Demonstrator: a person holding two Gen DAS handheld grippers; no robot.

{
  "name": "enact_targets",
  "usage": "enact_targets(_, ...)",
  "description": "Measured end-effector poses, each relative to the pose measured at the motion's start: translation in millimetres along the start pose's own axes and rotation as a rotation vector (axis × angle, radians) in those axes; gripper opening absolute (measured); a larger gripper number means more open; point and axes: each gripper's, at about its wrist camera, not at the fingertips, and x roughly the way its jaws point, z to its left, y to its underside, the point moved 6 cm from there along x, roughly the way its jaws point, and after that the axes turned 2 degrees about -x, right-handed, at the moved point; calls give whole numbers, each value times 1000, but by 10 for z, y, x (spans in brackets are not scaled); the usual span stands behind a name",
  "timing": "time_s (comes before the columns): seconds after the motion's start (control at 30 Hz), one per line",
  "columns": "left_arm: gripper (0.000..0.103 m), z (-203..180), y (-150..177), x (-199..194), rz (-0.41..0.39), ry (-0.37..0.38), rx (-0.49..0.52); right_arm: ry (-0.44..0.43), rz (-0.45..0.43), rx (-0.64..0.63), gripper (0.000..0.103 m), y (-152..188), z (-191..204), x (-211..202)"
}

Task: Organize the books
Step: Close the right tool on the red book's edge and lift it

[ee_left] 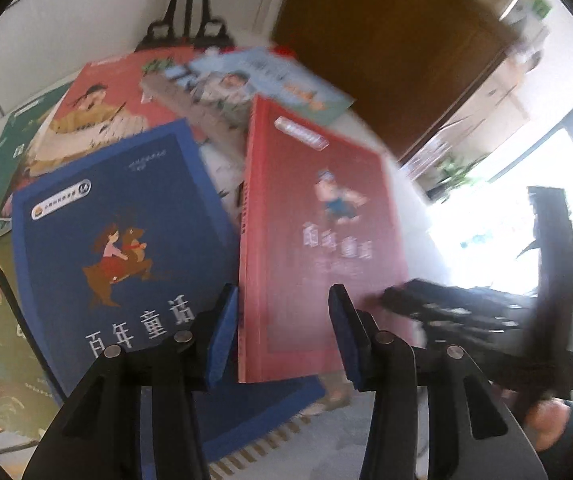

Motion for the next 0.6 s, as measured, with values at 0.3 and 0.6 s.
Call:
enact_targets(0.3, 42, 99, 227, -382, -32, -19, 31, -49, -80, -197, 38, -151, 538, -206)
enact_targets(0.6, 41, 898, 516, -410, -16, -91, -177, -159, -30, -291, 38, -148, 1015, -46)
